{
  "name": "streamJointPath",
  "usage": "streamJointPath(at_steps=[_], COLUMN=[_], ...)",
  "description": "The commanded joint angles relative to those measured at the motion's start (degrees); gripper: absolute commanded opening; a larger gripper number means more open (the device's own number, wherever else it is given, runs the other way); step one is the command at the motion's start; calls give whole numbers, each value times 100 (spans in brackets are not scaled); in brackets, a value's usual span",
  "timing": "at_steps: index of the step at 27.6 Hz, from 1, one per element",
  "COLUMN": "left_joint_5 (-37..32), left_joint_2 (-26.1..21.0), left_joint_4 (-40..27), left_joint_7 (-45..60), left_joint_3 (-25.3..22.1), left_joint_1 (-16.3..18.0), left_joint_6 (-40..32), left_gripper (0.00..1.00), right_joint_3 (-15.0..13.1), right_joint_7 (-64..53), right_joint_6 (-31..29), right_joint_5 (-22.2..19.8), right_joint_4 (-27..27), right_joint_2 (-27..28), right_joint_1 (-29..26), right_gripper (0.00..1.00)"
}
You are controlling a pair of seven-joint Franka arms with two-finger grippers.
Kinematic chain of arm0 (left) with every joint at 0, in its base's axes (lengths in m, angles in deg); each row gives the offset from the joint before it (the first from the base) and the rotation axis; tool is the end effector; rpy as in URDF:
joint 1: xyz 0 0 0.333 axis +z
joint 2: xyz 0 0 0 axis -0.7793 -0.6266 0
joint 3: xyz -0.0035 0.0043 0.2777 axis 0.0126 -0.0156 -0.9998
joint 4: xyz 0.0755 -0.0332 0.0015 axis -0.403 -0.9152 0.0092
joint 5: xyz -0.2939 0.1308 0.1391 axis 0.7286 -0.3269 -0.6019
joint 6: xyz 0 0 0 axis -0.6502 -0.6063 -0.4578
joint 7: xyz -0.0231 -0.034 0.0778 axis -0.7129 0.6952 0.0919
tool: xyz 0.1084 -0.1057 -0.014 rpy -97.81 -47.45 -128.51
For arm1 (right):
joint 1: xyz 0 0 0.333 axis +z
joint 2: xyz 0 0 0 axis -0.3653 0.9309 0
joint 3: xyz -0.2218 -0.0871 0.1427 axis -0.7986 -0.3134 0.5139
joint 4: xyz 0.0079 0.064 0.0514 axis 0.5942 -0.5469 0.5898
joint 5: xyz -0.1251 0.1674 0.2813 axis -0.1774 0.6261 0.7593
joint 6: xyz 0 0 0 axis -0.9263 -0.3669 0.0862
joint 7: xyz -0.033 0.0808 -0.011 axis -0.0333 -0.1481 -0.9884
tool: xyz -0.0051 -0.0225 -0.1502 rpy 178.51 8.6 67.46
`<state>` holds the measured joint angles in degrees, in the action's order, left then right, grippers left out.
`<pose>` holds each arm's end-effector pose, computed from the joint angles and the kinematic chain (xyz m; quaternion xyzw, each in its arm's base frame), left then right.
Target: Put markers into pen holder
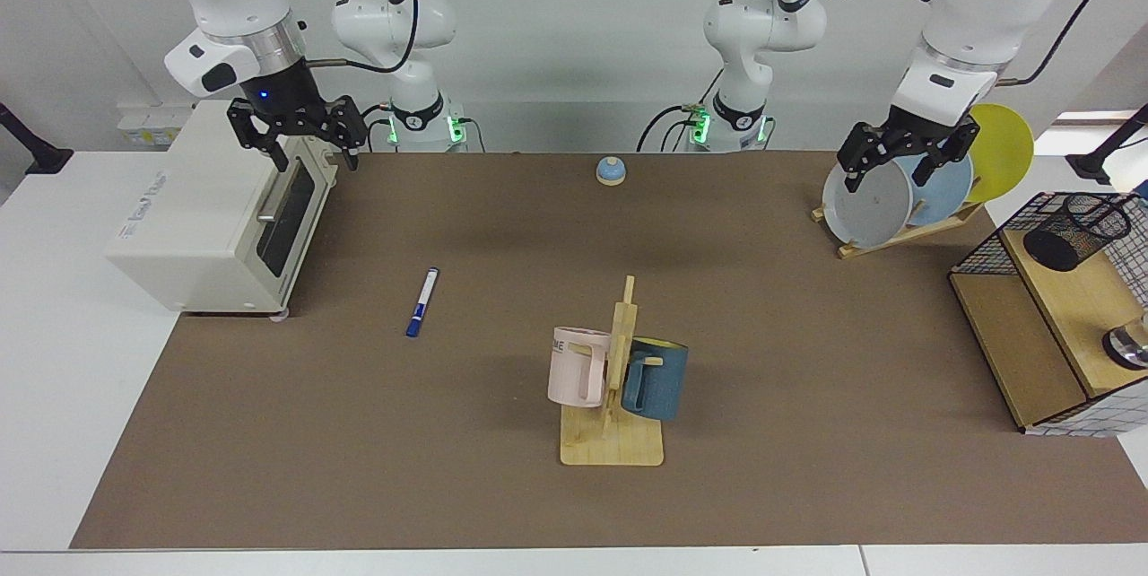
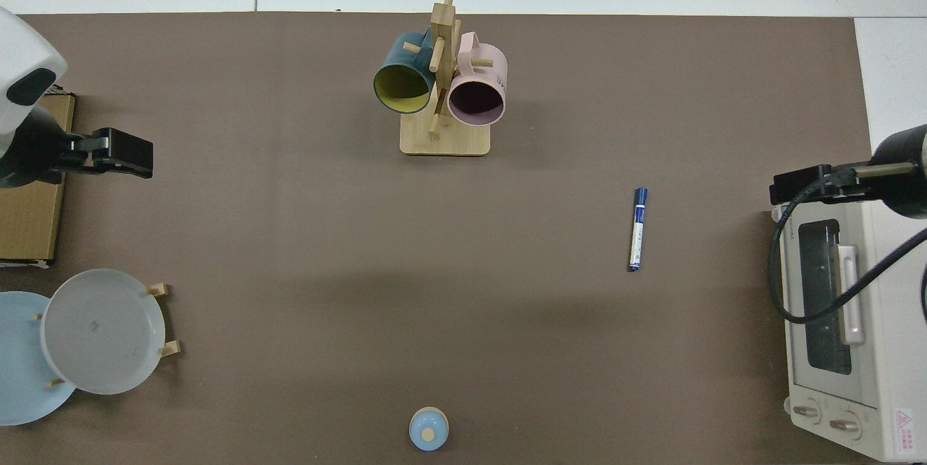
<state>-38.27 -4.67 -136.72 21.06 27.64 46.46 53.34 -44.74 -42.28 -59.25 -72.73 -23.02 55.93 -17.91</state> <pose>0.5286 -0.0387 0.5488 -0.9996 -0.0109 -0.0174 0.0213 0.5012 0.0187 0.5472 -0.9998 -0.0012 -0.0186 0.0003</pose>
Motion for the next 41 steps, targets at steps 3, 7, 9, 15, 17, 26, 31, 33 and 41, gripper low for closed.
streamJointPath(at_steps=[3,7,9,15,17,26,31,33,41], left_joint_5=[-18,-18,-18,-10,-1,209,798,808,510], left_joint_2=[158,158,158,184,185,272,395,422,501], left_joint_4=[-174,-174,-174,-174,-174,-305,-569,-587,-912], left_joint_7=[-17,-17,-17,-25,-26,-165,-500,-579,-834], left_joint_3=[15,15,15,15,50,24,-3,6,68], left_joint_1=[34,25,25,25,16,25,314,315,280], left_joint_6=[-19,-19,-19,-72,-107,25,508,491,578], left_gripper=[100,100,100,100,100,100,100,100,100], right_joint_3=[43,43,43,52,52,69,87,104,122], right_joint_7=[-155,-181,-190,-137,-146,-40,-5,30,276], right_joint_6=[-86,-95,-95,-95,-69,-51,-270,-428,-1245], right_joint_5=[127,118,13,21,39,56,162,170,170], right_joint_4=[-19,-19,-19,-2,-2,-125,-195,-335,-924], right_joint_2=[-11,-11,-2,-11,-11,-72,33,33,174], right_joint_1=[-97,-106,-88,-62,-88,-88,-18,-18,166], right_gripper=[100,100,100,100,100,100,100,100,100])
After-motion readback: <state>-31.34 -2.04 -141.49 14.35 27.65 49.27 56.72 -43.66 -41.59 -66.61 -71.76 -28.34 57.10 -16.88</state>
